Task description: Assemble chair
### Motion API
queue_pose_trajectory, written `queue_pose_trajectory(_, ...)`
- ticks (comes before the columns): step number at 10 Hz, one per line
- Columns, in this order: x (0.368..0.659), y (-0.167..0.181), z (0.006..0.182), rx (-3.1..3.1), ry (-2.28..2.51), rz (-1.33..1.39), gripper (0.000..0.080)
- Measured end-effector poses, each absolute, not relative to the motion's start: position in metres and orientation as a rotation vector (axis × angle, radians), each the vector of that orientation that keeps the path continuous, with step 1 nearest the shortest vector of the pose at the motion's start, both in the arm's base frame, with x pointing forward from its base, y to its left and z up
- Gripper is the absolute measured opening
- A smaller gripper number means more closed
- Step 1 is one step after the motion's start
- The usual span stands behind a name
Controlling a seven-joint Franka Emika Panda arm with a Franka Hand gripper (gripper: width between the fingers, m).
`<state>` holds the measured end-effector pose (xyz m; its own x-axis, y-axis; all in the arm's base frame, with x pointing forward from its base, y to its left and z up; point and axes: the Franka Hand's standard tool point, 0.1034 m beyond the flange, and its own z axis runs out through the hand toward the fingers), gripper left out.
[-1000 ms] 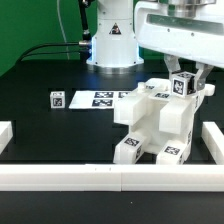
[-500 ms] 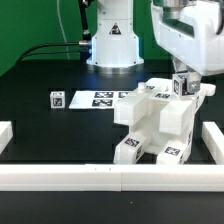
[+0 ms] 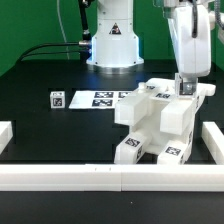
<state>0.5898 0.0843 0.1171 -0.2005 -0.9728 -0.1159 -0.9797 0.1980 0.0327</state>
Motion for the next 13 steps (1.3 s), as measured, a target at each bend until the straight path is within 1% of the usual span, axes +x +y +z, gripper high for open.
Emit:
queue_pose_trajectory(6, 0.590, 0.085, 0.116, -1.981, 2.343, 0.151, 0.0282)
queue_pose_trajectory(8, 0.588, 0.085, 0.113, -1.989, 2.342, 0.155, 0.0600)
queue_pose_trajectory(9, 0.588, 0.086, 0.112, -1.993, 2.340, 0.156, 0.0634)
queue_pose_trajectory(11, 0.588, 0.086, 0.112, -2.019, 2.316, 0.155, 0.0647)
queue_pose_trajectory(13, 0.591, 0.085, 0.122, -2.209, 2.101, 0.135, 0.0649)
